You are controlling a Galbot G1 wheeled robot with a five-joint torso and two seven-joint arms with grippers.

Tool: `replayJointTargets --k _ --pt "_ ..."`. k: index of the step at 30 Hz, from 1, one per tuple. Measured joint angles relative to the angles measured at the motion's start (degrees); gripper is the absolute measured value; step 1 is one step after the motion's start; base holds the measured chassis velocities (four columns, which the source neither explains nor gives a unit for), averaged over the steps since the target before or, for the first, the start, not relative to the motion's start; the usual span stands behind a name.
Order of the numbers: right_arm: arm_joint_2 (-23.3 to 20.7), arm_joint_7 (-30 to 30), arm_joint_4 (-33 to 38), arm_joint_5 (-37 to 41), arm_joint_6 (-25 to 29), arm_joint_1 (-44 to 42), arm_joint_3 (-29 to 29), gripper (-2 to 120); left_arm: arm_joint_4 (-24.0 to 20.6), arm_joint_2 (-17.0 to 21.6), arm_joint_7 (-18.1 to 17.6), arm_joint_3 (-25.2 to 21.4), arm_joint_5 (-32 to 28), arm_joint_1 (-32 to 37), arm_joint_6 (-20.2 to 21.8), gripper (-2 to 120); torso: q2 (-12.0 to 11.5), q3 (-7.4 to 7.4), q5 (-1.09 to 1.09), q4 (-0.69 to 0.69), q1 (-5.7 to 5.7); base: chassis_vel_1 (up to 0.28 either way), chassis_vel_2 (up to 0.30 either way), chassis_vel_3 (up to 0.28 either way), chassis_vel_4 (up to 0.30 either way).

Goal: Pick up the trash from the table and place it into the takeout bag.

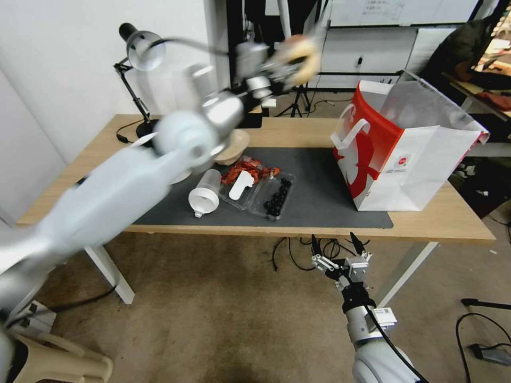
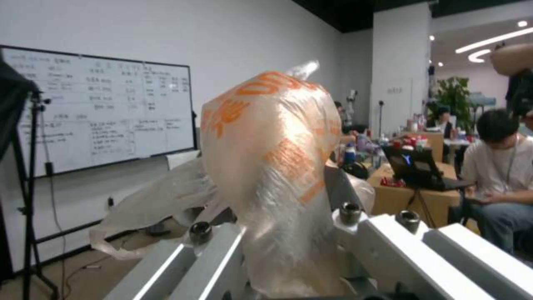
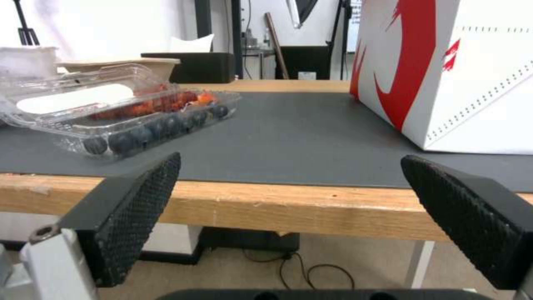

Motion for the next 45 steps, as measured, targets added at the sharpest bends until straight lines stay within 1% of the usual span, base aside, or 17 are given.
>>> replayJointTargets --k 1,2,3,4,6,7,10,12,14,18,26,31,38,39,42,43,45 --pt "0.03 0.01 0.03 -0.01 0.00 -0.06 0.07 100 1.16 -0.96 0.30 0.57 0.03 -0.72 -0.01 6 0.00 0.00 0.00 0.01 0.00 0.000 0.000 0.000 0.000" --pt "0.16 0.02 0.17 -0.03 0.02 -0.27 0.36 100 5.96 -5.66 1.29 2.69 0.07 -3.37 -0.01 6 0.00 -0.01 -0.01 0.03 0.00 0.000 0.000 0.000 0.000" --pt "0.18 0.01 0.18 -0.04 0.05 -0.43 0.47 100 8.48 -8.01 2.45 3.76 0.08 -4.61 0.03 6 0.00 -0.01 -0.01 0.01 0.00 0.000 0.000 0.000 0.000" --pt "0.18 0.01 0.18 -0.04 0.05 -0.43 0.47 100 8.48 -8.01 2.45 3.76 0.08 -4.61 0.03 6 0.00 -0.01 -0.01 0.01 0.00 0.000 0.000 0.000 0.000" --pt "0.24 0.04 0.17 -0.04 0.16 -0.81 0.71 100 14.25 -12.18 5.93 5.95 0.50 -7.04 0.17 6 -0.01 -0.01 0.01 -0.01 0.00 0.000 0.000 0.000 0.000" --pt "0.24 0.04 0.17 -0.04 0.16 -0.81 0.71 100 14.25 -12.18 5.93 5.95 0.50 -7.04 0.17 6 -0.01 -0.01 0.01 -0.01 0.00 0.000 0.000 0.000 0.000" --pt "0.34 0.04 0.18 -0.04 0.36 -1.30 0.96 100 21.09 -16.45 12.43 8.96 2.68 -9.61 -0.07 6 -0.01 -0.01 0.00 0.02 0.00 0.000 0.000 0.000 0.000" --pt "0.35 0.04 0.18 -0.04 0.39 -1.37 0.99 100 22.43 -17.31 13.74 9.61 3.27 -10.00 -0.10 6 -0.01 -0.01 -0.01 0.01 0.00 0.000 0.000 0.000 0.000" --pt "0.35 0.03 0.15 -0.04 0.53 -1.57 1.10 100 26.10 -19.72 16.78 11.70 5.56 -10.88 -0.24 6 -0.01 -0.02 -0.01 0.01 -0.01 0.000 0.000 0.000 0.000" --pt "0.33 0.03 0.14 0.04 0.80 -1.81 1.28 100 29.57 -22.46 17.75 14.20 8.40 -11.52 -0.25 6 -0.01 -0.02 -0.01 0.01 -0.01 0.000 0.000 0.000 0.000" --pt "0.36 -0.12 0.14 0.18 2.04 -3.01 1.95 100 33.20 -25.09 17.31 16.59 14.95 -11.79 -0.11 6 -0.01 -0.01 -0.01 0.01 -0.01 0.000 0.000 0.000 0.000" --pt "0.42 -0.15 0.14 0.20 2.22 -3.13 2.00 100 32.82 -25.04 16.53 16.42 15.90 -11.48 -0.22 11 0.00 -0.01 -0.02 0.01 -0.01 0.000 0.000 0.000 0.000" --pt "0.43 -0.23 0.04 0.19 2.10 -2.47 1.37 100 29.72 -22.68 15.29 15.73 15.56 -11.66 -0.15 39 0.00 -0.02 -0.03 0.02 -0.01 0.000 0.000 0.000 0.000" --pt "0.43 -0.23 0.04 0.19 2.10 -2.47 1.37 100 29.72 -22.68 15.29 15.73 15.56 -11.66 -0.15 39 0.00 -0.02 -0.03 0.02 -0.01 0.000 0.000 0.000 0.000" --pt "0.36 -0.23 0.02 0.17 1.74 -1.79 0.93 100 29.54 -22.72 15.13 15.73 15.41 -11.75 -0.09 52 0.00 -0.01 -0.03 0.01 -0.01 0.000 0.000 0.000 0.000" --pt "0.36 -0.23 0.02 0.17 1.74 -1.79 0.93 100 29.54 -22.72 15.13 15.73 15.41 -11.75 -0.09 52 0.00 -0.01 -0.03 0.01 -0.01 0.000 0.000 0.000 0.000" --pt "0.30 -0.23 -0.10 0.17 1.61 -1.44 0.78 100 29.43 -23.00 14.94 15.71 15.32 -11.73 -0.09 65 0.00 -0.02 -0.02 0.00 -0.01 0.000 0.000 0.000 0.000"
